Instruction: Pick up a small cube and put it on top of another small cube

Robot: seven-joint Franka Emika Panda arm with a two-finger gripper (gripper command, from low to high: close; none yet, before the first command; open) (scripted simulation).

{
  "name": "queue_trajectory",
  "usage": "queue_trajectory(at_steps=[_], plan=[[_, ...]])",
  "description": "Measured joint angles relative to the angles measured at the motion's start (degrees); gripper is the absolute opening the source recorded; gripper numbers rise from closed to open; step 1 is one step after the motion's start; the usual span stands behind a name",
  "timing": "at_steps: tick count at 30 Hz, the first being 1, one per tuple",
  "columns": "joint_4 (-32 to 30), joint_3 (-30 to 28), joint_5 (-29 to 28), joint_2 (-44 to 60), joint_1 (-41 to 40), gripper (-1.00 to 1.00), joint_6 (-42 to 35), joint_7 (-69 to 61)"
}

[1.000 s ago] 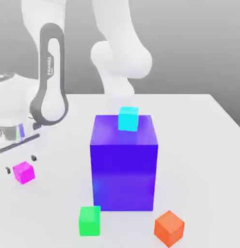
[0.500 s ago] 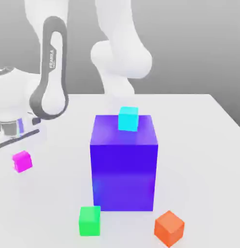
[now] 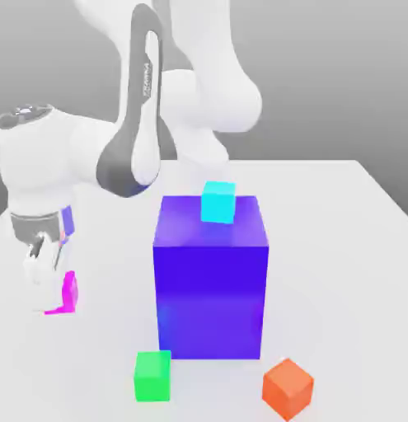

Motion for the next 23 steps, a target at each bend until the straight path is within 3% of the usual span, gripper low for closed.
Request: queue_trajectory(at_steps=[14,19,20,23], plan=[[3.9,8.4,0.2,-0.9,11.0,-1.00,-5.0,-33.8],[4.7,6.3,-5.0,7.9,12.4,-1.00,2.9,-32.0],[4.7,5.8,-5.8,9.2,12.8,1.00,4.1,-31.4],[4.7,5.8,-5.8,9.2,12.8,1.00,4.1,-31.4]])
